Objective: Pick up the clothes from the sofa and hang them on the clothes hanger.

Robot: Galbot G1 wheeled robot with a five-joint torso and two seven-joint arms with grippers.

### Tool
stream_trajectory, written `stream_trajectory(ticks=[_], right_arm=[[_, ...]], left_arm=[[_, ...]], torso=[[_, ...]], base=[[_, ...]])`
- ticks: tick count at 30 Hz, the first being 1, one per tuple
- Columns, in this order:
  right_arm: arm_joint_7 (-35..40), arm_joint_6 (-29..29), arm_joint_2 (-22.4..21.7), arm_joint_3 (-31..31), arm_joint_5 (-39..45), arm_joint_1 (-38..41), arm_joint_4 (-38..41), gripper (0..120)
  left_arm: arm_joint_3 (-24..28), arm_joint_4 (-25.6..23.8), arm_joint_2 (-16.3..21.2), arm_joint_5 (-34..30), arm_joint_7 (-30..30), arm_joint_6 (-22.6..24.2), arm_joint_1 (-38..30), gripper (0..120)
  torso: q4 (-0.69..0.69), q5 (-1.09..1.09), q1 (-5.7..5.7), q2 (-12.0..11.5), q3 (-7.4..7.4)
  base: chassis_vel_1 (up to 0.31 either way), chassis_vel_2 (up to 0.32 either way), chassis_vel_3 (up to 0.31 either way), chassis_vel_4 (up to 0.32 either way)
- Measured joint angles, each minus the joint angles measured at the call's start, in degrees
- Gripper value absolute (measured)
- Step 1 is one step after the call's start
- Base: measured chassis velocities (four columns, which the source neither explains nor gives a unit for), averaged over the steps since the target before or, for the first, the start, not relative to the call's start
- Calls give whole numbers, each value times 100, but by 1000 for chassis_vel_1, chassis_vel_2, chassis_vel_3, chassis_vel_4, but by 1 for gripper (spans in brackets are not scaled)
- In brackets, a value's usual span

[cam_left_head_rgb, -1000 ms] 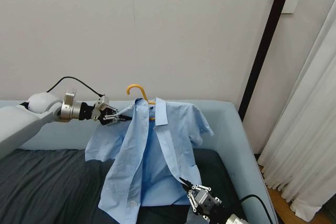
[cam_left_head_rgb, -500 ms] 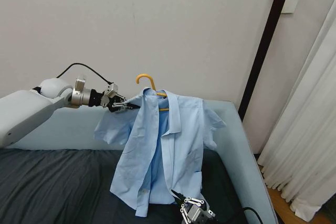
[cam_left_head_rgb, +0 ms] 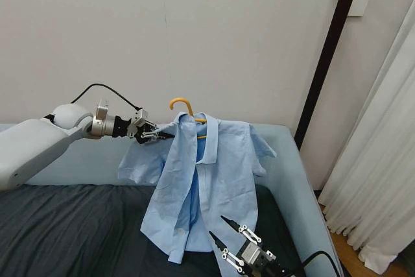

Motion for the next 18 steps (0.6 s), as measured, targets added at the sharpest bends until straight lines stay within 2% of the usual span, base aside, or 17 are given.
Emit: stream_trajectory(ticks=[1,4,5,6,7,9,13,15,18], right_arm=[[0,0,0,0,0,0,0,67],[711,-778,-49,77,1184,475,346,81],[922,-940,-76,125,1526,670,367,86],[922,-940,-76,125,1526,670,367,86],[1144,-1082,-116,230,1860,856,367,91],[1460,-1301,-198,371,2331,1099,363,97],[1852,-1629,-285,420,2940,1387,400,100],[2140,-1906,-271,356,3430,1619,508,100],[2294,-2042,-243,252,3696,1792,537,100]], left_arm=[[0,0,0,0,0,0,0,1],[1,-177,3,24,-67,25,43,1],[18,-222,-6,33,-79,33,45,1],[18,-222,-6,33,-79,33,45,1],[68,-242,-59,46,-85,42,34,1],[148,-319,-143,66,-107,69,1,1],[271,-479,-175,85,-155,108,-52,1],[325,-569,-215,94,-208,138,-67,1],[345,-618,-262,96,-246,159,-67,1]], torso=[[0,0,0,0,0],[2,0,0,0,0],[4,1,0,-1,0],[4,1,0,-1,0],[9,1,0,-1,0],[1,-1,1,-1,1],[-1,2,1,-1,1],[2,0,1,-1,0],[3,0,1,-1,0]], base=[[0,0,0,0],[0,0,0,0],[0,0,0,0],[0,0,0,0],[0,0,0,0],[0,0,0,0],[0,0,0,0],[0,0,0,0],[0,0,0,0]])
